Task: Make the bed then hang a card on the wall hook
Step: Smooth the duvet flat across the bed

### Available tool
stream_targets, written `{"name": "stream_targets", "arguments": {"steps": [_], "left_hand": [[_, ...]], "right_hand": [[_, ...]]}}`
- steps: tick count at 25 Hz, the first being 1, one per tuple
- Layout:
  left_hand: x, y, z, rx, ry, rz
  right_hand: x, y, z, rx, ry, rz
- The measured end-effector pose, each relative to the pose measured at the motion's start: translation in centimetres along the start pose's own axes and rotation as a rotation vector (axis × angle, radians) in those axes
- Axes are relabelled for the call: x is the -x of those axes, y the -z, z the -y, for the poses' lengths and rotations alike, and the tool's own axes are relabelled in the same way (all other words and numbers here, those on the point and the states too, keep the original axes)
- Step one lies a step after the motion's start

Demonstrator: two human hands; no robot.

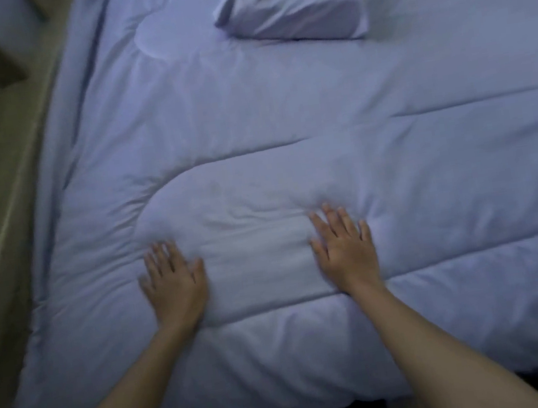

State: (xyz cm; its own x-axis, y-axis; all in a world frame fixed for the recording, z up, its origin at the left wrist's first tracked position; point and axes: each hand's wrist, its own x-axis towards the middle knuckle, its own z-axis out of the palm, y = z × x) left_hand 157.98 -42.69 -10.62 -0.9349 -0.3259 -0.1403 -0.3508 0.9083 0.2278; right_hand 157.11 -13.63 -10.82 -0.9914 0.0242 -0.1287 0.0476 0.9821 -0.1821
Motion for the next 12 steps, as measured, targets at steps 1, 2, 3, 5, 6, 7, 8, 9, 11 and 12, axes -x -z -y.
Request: {"name": "stream_targets", "arguments": {"steps": [1, 2, 3, 5, 6, 7, 8, 9, 11, 12], "left_hand": [[0.6, -1.1, -3.0, -0.032, -0.078, 0.010], [1.2, -1.9, -5.6, -0.059, -0.148, 0.025], [1.8, -2.6, -8.1, -0.085, -0.231, 0.052], [3.0, -4.0, -12.7, -0.116, -0.410, 0.080], [3.5, -4.7, -15.2, -0.121, -0.485, 0.087], [3.9, -5.2, -17.5, -0.122, -0.536, 0.098], [4.2, -5.7, -19.8, -0.124, -0.576, 0.103], [4.6, -6.2, -22.2, -0.129, -0.610, 0.106], [5.4, -7.4, -26.8, -0.123, -0.660, 0.074], [5.8, -8.1, -29.1, -0.114, -0.673, 0.059]], "right_hand": [[0.6, 0.3, -3.2, -0.019, -0.096, -0.014], [1.2, 0.6, -6.3, -0.024, -0.169, -0.027], [1.9, 0.8, -9.3, -0.012, -0.216, -0.048], [2.8, 1.5, -15.0, 0.015, -0.269, -0.094], [3.2, 1.8, -17.7, 0.006, -0.304, -0.113], [3.4, 2.1, -20.0, -0.014, -0.342, -0.124], [3.7, 2.3, -22.2, -0.033, -0.383, -0.124], [4.0, 2.6, -24.5, -0.044, -0.428, -0.128], [4.8, 3.1, -29.8, -0.052, -0.513, -0.150], [5.3, 3.3, -32.6, -0.053, -0.552, -0.163]]}}
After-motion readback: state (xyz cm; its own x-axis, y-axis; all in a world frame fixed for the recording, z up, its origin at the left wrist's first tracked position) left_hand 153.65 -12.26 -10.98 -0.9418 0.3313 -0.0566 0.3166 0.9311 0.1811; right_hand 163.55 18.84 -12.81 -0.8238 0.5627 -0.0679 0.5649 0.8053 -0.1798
